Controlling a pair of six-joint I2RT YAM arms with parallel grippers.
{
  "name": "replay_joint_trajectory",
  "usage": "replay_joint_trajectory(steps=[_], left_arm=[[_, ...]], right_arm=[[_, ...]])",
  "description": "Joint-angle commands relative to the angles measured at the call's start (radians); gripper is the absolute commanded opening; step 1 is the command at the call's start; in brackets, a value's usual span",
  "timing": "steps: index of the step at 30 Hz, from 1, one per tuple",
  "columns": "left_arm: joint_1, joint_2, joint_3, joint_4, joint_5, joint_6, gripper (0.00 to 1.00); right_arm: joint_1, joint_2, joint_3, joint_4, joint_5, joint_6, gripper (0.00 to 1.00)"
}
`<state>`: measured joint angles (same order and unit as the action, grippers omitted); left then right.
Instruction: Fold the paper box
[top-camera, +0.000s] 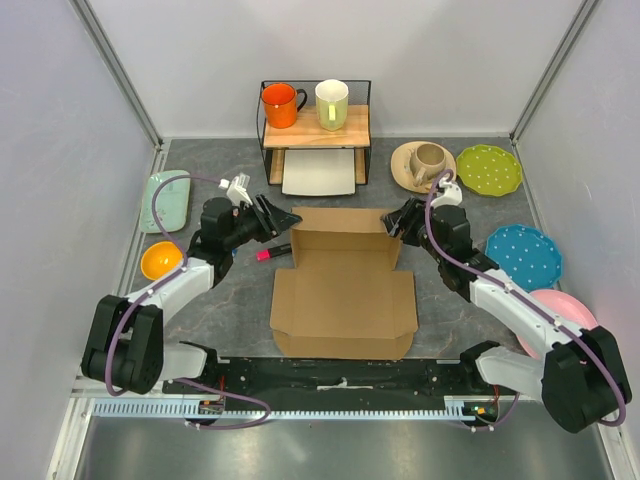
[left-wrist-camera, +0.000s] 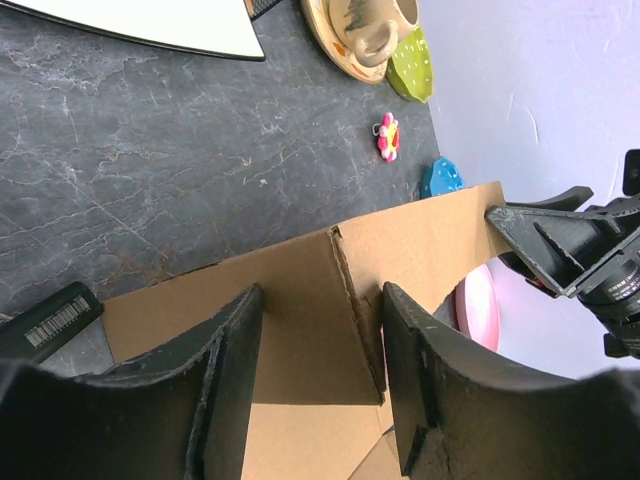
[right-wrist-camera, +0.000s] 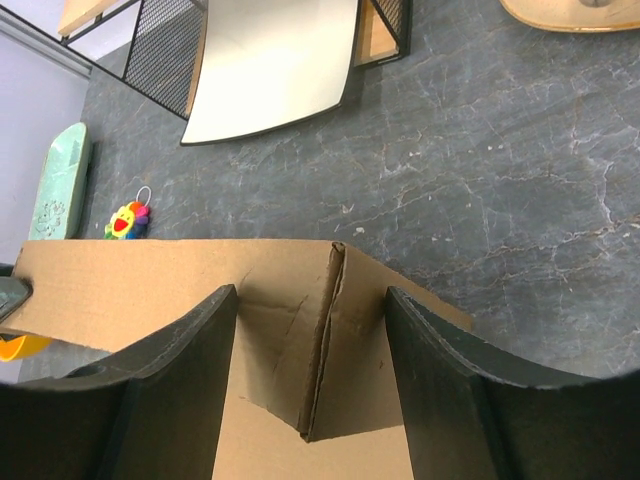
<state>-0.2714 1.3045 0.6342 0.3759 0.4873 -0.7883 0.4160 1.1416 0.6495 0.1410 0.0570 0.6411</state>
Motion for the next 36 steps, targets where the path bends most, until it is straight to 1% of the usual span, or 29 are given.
replay_joint_trajectory(steps=[1,2,6,12,15,20,23,24,27,29,32,33,36], left_arm=[[-0.005,0.021,-0.073,0.008,0.045,-0.005,0.54],[-0.005,0.021,-0.082,0.011,0.045,-0.005,0.52],[-0.006,0.030,-0.146,0.012,0.028,0.000,0.43],[-0.014,0.042,-0.232,0.012,-0.012,-0.012,0.36],[-0.023,0.047,-0.264,-0.022,-0.047,-0.014,0.33],[-0.048,0.022,-0.303,-0.087,-0.119,-0.014,0.30],[-0.058,0.003,-0.312,-0.136,-0.145,-0.009,0.28],[-0.060,-0.004,-0.317,-0.144,-0.159,-0.009,0.27],[-0.060,-0.037,-0.330,-0.160,-0.177,-0.019,0.26],[-0.060,-0.053,-0.327,-0.160,-0.179,-0.023,0.25],[-0.060,-0.056,-0.303,-0.160,-0.168,-0.031,0.27],[-0.060,-0.053,-0.294,-0.161,-0.164,-0.032,0.27],[-0.061,-0.041,-0.249,-0.183,-0.153,-0.032,0.30]], right_arm=[[-0.002,-0.011,-0.093,-0.161,0.001,-0.021,0.65],[-0.002,-0.019,-0.114,-0.164,0.001,-0.021,0.65],[-0.002,-0.049,-0.168,-0.172,0.000,-0.012,0.63],[-0.002,-0.063,-0.241,-0.175,0.004,0.005,0.59],[-0.002,-0.072,-0.283,-0.173,0.003,0.025,0.58],[-0.002,-0.092,-0.335,-0.176,-0.006,0.052,0.56],[-0.002,-0.097,-0.337,-0.204,0.010,0.063,0.51],[-0.002,-0.091,-0.337,-0.211,0.007,0.072,0.48],[0.000,-0.091,-0.352,-0.242,0.003,0.098,0.43],[0.001,-0.106,-0.364,-0.251,0.004,0.106,0.43],[0.001,-0.163,-0.346,-0.247,0.021,0.103,0.62],[0.001,-0.178,-0.334,-0.244,0.035,0.101,0.69],[0.000,-0.174,-0.257,-0.245,0.052,0.098,0.77]])
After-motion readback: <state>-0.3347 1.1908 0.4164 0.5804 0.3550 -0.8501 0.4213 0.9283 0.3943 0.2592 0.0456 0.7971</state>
